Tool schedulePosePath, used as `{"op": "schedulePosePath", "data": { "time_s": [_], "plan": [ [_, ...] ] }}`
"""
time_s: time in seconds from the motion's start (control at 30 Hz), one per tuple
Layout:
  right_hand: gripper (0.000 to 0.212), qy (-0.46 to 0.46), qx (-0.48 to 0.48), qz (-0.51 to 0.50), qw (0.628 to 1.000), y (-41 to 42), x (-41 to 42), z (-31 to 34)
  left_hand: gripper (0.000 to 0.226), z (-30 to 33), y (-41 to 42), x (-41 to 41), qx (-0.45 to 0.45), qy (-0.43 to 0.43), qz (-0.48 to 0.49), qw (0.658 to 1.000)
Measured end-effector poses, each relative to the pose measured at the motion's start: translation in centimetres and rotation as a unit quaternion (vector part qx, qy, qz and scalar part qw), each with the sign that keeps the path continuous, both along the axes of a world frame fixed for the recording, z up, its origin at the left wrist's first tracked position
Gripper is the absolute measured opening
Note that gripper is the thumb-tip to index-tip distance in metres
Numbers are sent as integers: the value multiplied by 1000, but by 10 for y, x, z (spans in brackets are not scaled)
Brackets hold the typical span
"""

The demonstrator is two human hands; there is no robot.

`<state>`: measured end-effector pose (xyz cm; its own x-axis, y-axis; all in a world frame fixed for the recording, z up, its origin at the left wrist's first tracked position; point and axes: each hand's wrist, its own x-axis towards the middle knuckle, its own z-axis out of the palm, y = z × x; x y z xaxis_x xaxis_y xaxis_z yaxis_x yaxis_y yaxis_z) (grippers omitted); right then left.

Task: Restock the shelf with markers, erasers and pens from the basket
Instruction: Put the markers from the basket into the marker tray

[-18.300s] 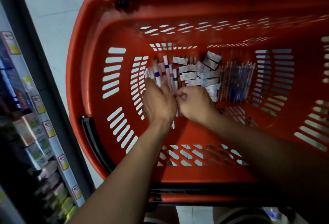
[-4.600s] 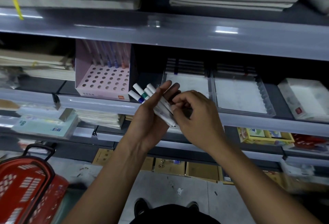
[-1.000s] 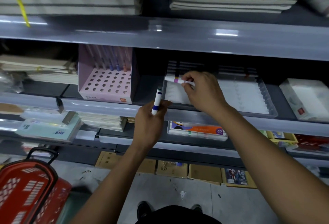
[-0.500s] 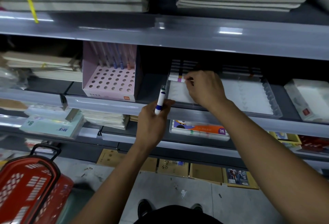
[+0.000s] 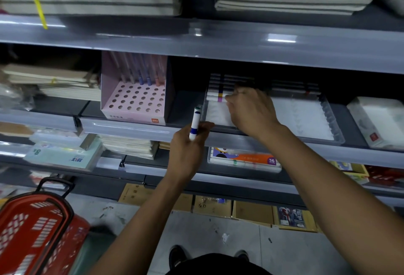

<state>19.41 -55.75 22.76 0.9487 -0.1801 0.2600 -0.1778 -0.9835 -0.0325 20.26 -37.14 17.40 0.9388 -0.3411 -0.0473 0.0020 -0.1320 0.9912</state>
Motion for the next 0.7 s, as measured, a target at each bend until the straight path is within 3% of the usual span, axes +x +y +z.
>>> {"op": "schedulePosePath", "data": {
  "time_s": [0.1, 0.23, 0.43, 0.7],
  "plan": [
    [35, -25, 64, 4, 998, 4, -12, -3, 25, 8, 1, -4, -96, 96, -45, 990],
    [36, -54, 148, -1, 988, 14, -25, -7, 30, 17, 1, -5, -201, 145, -63, 967],
    [13, -149, 272, 37, 950, 35, -45, -7, 36, 23, 4, -4, -275, 156, -104, 943],
    [9, -180, 381, 82, 903, 57, -64, 1, 44, 29, 5, -9, -354, 198, -144, 902]
  ]
}}
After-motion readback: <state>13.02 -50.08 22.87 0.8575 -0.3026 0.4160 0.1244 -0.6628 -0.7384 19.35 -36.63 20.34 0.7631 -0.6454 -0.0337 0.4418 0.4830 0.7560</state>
